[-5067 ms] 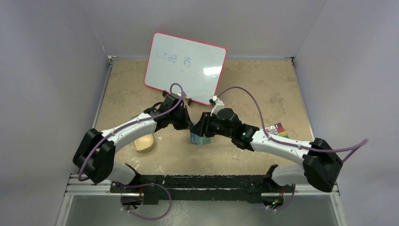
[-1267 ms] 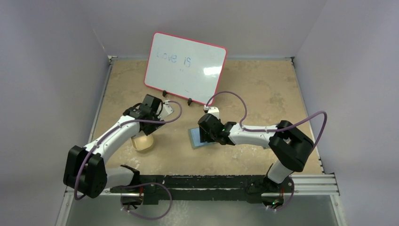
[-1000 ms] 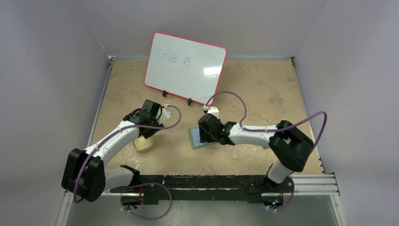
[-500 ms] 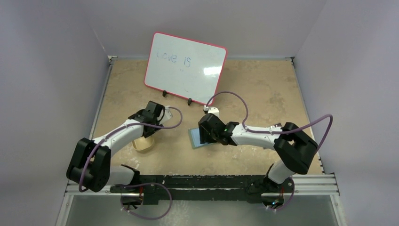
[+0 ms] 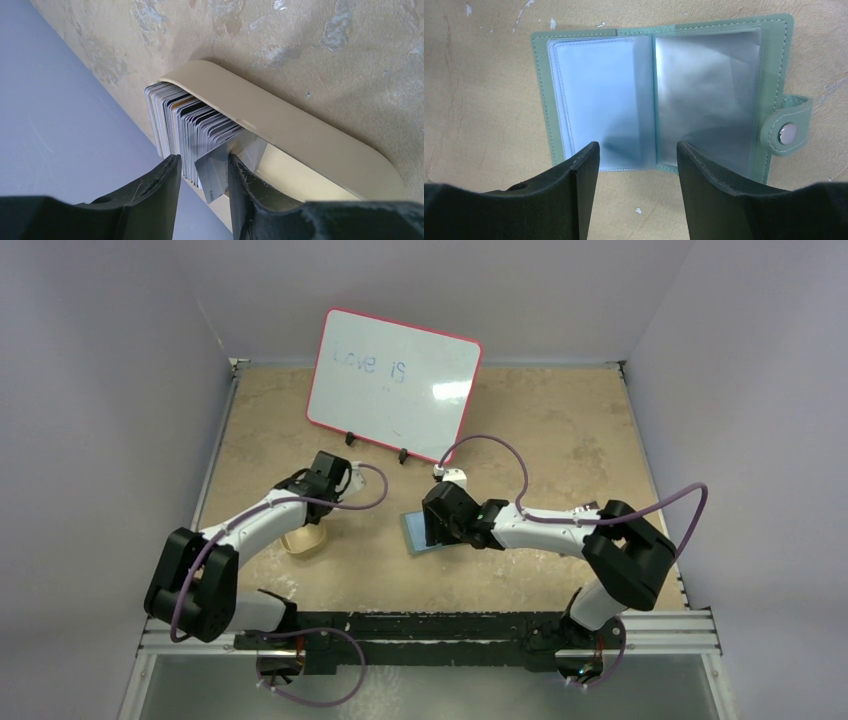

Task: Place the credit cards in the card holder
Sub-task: Pick up the credit card from the storage box.

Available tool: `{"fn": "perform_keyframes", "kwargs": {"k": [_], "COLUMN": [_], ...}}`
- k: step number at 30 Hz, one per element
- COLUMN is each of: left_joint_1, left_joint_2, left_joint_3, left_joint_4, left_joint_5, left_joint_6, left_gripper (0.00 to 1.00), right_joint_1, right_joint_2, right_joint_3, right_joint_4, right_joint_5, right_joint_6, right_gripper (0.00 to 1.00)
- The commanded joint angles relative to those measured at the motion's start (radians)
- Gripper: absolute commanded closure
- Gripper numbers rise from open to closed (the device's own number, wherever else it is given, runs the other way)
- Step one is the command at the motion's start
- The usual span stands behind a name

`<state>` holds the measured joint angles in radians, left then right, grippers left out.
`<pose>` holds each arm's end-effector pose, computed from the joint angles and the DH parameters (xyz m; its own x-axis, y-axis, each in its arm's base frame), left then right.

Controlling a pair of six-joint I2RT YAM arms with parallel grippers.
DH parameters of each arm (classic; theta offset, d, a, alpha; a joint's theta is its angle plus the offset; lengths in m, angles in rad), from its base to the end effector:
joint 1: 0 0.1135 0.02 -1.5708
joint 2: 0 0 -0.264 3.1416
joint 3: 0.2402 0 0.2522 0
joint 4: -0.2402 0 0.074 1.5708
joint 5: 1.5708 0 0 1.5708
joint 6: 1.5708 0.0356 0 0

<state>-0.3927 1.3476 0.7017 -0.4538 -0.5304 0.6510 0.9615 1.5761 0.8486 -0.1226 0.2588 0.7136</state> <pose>0.2294 -0.0755 0.1781 -0.5834 0.8074 -0.0879 0.5927 0.4972 0.6336 0.1882 0.2537 0.1779 -0.7807 -0.0130 -0.6248 -0.2448 0.9263 0.2866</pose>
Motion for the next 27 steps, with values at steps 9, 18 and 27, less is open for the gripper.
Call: {"fn": "perform_keyframes", "kwargs": {"k": [9,18,27], "left_joint_1": [0.005,0.005,0.006], "left_joint_2": [0.010,-0.001,-0.121], "left_joint_3": [0.114,0.230,0.368], "left_joint_4": [-0.076,-0.304,-0.385], "left_joint_5": [-0.011,0.080,0.193], "left_joint_6": [-0.027,-0.139,-0.231], "left_gripper": [0.75,1.00,1.00], "right_joint_1": [0.003,0.004,0.003], "right_joint_2": [-0.008,0.004,-0.015], "right_joint_3": [0.008,0.020,0.010], "right_joint_4": [0.004,0.002,0.030], "right_joint_5": [-0.008,-0.012,-0.059], "right_joint_6": [-0.002,-0.015,-0.010], "right_gripper": [0.39,0.39,0.39]}}
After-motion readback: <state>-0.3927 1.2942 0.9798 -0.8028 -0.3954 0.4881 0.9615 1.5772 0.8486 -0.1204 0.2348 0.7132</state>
